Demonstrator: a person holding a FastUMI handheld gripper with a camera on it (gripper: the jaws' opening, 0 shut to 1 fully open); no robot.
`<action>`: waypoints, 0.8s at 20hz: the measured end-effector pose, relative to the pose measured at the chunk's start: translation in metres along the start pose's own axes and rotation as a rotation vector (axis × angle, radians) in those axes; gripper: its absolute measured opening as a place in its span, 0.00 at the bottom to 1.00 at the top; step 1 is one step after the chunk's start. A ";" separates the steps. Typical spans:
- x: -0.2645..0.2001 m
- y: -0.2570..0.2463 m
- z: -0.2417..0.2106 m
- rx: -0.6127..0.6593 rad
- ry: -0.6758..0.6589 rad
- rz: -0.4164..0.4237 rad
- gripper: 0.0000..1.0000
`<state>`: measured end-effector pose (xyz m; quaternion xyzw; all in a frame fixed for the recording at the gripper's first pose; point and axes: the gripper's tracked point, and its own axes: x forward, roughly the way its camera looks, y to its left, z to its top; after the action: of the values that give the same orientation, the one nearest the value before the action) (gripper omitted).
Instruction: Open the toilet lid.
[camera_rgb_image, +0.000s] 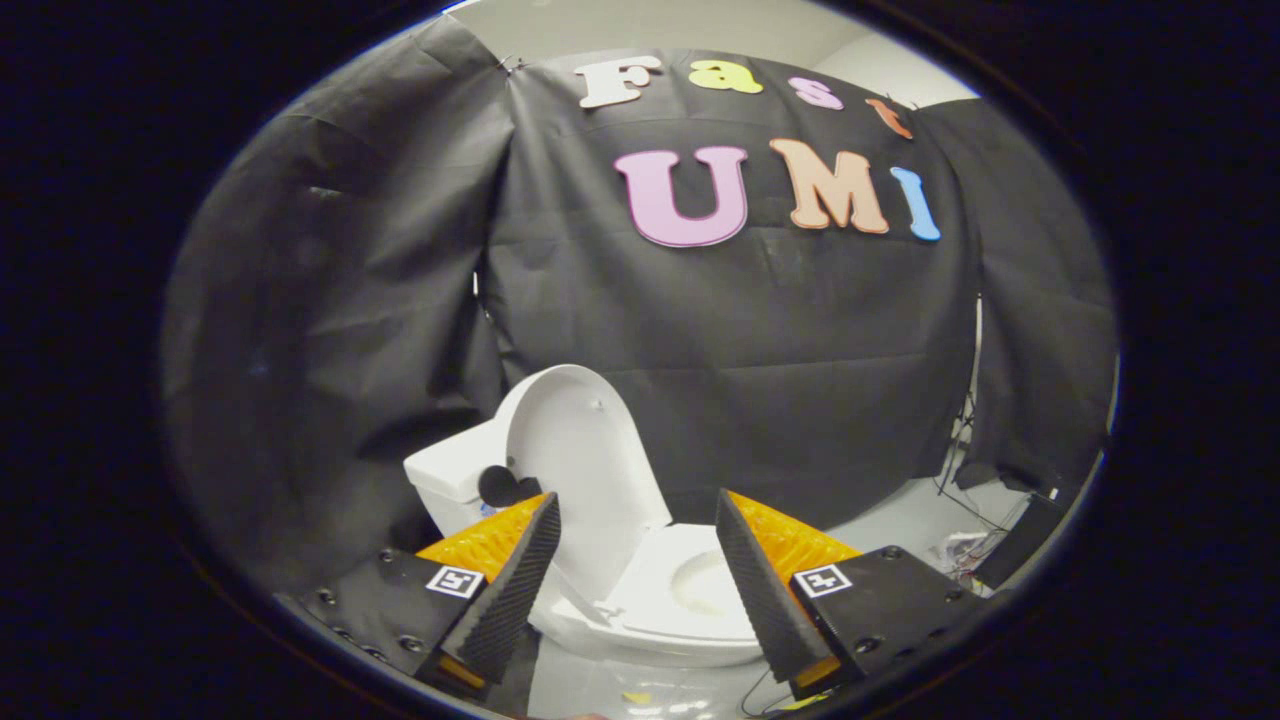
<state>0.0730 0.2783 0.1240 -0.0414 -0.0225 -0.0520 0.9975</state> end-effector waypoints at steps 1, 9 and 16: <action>-0.002 -0.005 -0.002 -0.013 0.001 0.007 0.98; -0.032 -0.058 -0.022 -0.005 0.054 0.026 0.99; -0.049 -0.102 -0.022 -0.034 0.055 0.037 0.99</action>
<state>0.0143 0.1808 0.1078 -0.0574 0.0064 -0.0351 0.9977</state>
